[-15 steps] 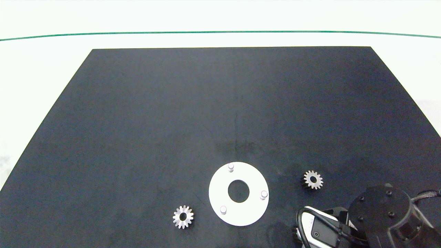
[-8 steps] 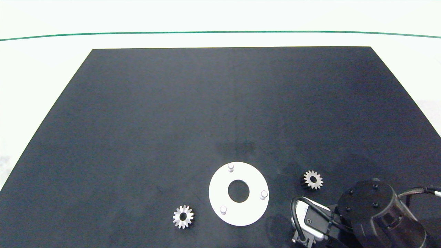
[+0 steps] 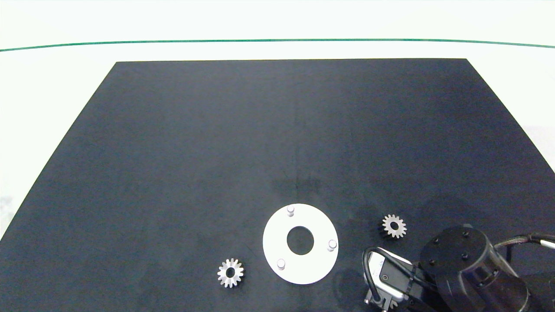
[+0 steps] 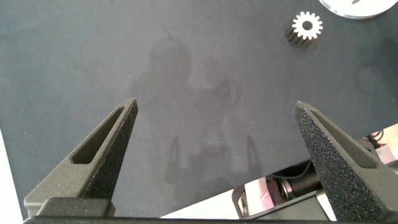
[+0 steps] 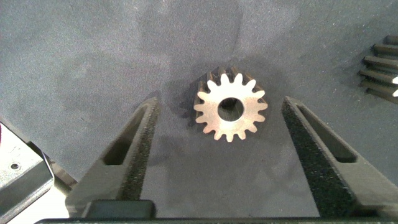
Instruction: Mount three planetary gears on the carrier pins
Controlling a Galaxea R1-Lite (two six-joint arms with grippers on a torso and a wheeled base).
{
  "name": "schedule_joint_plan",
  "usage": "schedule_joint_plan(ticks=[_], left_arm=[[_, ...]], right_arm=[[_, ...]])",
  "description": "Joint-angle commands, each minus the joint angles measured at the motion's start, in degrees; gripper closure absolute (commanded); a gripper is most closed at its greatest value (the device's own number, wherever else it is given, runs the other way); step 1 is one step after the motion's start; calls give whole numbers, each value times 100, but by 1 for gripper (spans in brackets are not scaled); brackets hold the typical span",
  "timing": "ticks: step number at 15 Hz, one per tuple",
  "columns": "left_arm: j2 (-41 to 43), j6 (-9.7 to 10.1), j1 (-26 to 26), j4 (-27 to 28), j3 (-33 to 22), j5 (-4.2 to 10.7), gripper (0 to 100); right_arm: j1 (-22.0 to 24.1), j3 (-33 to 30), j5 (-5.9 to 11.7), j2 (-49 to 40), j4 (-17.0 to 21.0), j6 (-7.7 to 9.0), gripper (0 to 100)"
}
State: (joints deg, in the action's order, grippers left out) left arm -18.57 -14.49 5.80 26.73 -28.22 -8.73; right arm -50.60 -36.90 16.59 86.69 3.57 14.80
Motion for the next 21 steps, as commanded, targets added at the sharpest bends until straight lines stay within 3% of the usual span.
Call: schedule_joint_plan(ticks=[1,5,18,21], left_arm=[[-7,-10,9,16,1,-6,0],[2,-10,9,16,1,-15,0],[-15,-1,53,7,-26,-24,0],[-24,87,79,-2,-26,-24,0]], right_arm=[[15,-1,11,-12,3,5,27],[7,-80,11,6,3,-91,34],[7,-116,2,235,-41,-144,61],[68,-116,2,243,-41,-135,67]])
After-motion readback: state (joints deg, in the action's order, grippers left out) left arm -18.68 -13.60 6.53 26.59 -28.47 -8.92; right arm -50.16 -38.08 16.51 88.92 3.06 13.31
